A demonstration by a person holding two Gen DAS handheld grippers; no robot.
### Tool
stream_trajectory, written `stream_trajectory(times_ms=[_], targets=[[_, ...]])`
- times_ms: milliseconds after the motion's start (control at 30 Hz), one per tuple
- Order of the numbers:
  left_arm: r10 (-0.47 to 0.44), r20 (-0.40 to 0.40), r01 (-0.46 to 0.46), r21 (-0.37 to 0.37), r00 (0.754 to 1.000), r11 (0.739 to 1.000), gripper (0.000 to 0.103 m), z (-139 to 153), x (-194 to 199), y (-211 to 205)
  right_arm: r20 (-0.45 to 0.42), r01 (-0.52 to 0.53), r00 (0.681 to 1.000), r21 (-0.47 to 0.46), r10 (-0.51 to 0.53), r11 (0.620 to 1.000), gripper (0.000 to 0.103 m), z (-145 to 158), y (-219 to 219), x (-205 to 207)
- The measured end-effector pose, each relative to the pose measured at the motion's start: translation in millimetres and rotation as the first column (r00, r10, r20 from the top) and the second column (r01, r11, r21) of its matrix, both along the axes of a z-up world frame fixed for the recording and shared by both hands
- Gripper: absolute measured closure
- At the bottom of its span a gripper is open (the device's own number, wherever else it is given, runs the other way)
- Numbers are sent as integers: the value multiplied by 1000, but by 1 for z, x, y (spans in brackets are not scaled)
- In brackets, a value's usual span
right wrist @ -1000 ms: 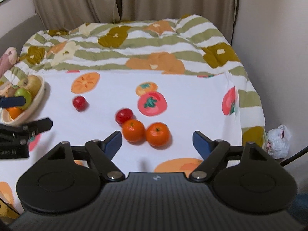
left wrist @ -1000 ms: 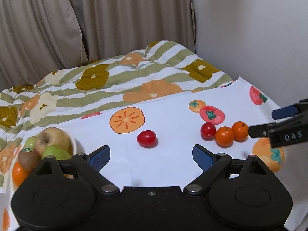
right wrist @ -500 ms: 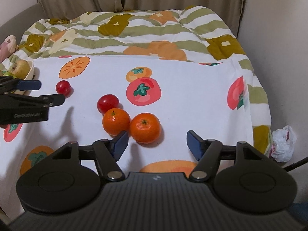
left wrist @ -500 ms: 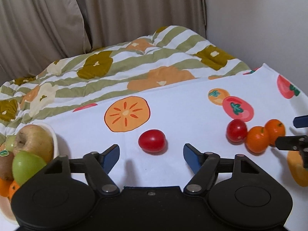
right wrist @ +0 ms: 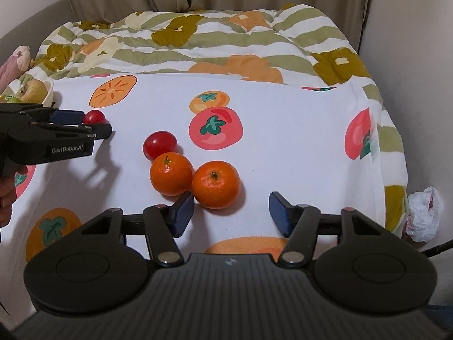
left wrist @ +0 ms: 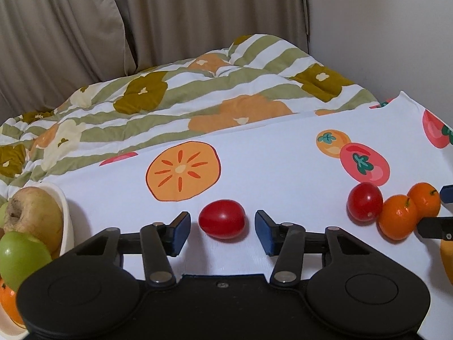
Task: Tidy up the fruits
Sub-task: 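Grasp a red tomato with the left tool while the right tool grasps a tangerine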
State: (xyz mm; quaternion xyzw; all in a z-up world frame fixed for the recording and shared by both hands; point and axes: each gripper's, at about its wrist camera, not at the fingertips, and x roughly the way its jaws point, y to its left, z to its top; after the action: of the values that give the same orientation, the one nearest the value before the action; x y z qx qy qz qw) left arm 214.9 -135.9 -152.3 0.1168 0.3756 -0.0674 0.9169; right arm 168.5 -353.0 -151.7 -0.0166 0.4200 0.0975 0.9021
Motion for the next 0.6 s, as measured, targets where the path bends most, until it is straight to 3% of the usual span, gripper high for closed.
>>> stream_trajectory(times_ms=[200, 600], targets=[[-15, 2, 15, 3, 1000, 1000, 63, 0, 3, -1, 3, -9, 1000, 7, 9, 1000, 32, -2, 0, 1], [-25, -9, 25, 12, 1000, 1000, 64, 1, -5, 3, 17, -47, 999, 6, 47, 999, 38, -2, 3, 4]])
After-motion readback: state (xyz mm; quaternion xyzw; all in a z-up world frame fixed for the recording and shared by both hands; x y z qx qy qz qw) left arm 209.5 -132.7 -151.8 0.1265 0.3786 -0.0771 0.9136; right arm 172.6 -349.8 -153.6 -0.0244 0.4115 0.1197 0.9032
